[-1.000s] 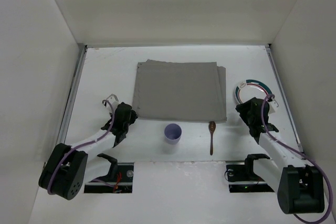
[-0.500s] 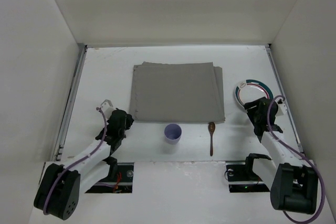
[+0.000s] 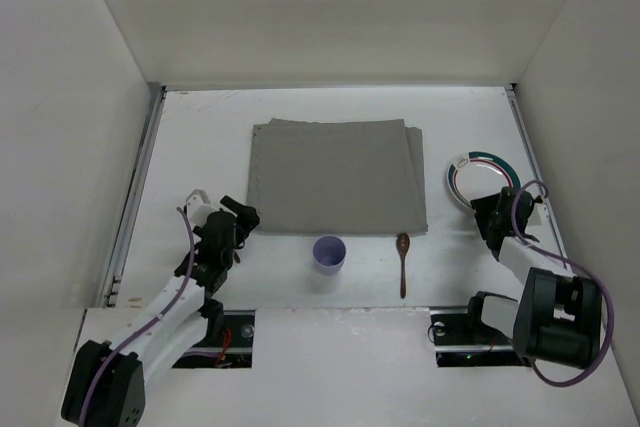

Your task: Set the dinner table for one person

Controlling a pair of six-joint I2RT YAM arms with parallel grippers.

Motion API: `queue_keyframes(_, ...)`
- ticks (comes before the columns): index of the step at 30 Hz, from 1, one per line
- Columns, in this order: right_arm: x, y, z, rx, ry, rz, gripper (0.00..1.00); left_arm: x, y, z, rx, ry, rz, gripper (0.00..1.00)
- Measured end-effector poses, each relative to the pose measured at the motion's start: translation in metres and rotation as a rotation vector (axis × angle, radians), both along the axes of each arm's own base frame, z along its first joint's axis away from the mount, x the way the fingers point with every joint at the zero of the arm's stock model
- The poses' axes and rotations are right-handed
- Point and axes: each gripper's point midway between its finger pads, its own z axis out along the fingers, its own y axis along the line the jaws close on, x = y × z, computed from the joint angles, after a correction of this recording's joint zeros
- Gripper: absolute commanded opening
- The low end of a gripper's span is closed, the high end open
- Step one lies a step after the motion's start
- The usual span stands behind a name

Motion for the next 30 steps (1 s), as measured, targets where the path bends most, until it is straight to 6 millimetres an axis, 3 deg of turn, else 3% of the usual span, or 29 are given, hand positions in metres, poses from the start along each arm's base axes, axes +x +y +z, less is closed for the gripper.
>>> queue_keyframes(4, 0.01, -0.009, -0.001, 0.034, -0.036, -0.038, 0.52, 0.005, -0.011, 0.029, -0.01, -0.092, -0.039, 0.7)
queue_keyframes(7, 0.013, -0.015, -0.005, 0.053, -0.043, -0.067, 0.35, 0.01, -0.02, 0.048, -0.009, -0.146, -0.064, 0.66)
queue_keyframes(10, 0.014, -0.02, -0.01, 0.08, -0.046, -0.098, 0.15, 0.01, -0.034, 0.054, 0.002, -0.164, -0.108, 0.66)
queue_keyframes(12, 0.02, -0.024, -0.005, 0.101, -0.086, -0.123, 0.06, 0.008, -0.043, 0.052, 0.026, -0.164, -0.14, 0.67)
queue_keyframes(15, 0.027, -0.024, 0.011, 0.105, -0.169, -0.123, 0.04, 0.005, -0.055, 0.059, 0.059, -0.198, -0.181, 0.68)
queue_keyframes(20, 0.017, -0.016, 0.029, 0.069, -0.222, -0.104, 0.05, 0.012, -0.066, 0.068, 0.095, -0.248, -0.2, 0.68)
queue_keyframes(23, 0.036, 0.013, 0.059, 0.031, -0.272, 0.004, 0.05, 0.019, -0.071, 0.063, 0.116, -0.247, -0.199, 0.64)
queue_keyframes(27, 0.065, 0.086, 0.116, 0.01, -0.385, 0.232, 0.05, 0.028, -0.076, 0.06, 0.129, -0.266, -0.201, 0.59)
queue_keyframes(30, 0.074, 0.137, 0.137, 0.022, -0.431, 0.367, 0.05, 0.032, -0.079, 0.062, 0.123, -0.295, -0.197, 0.59)
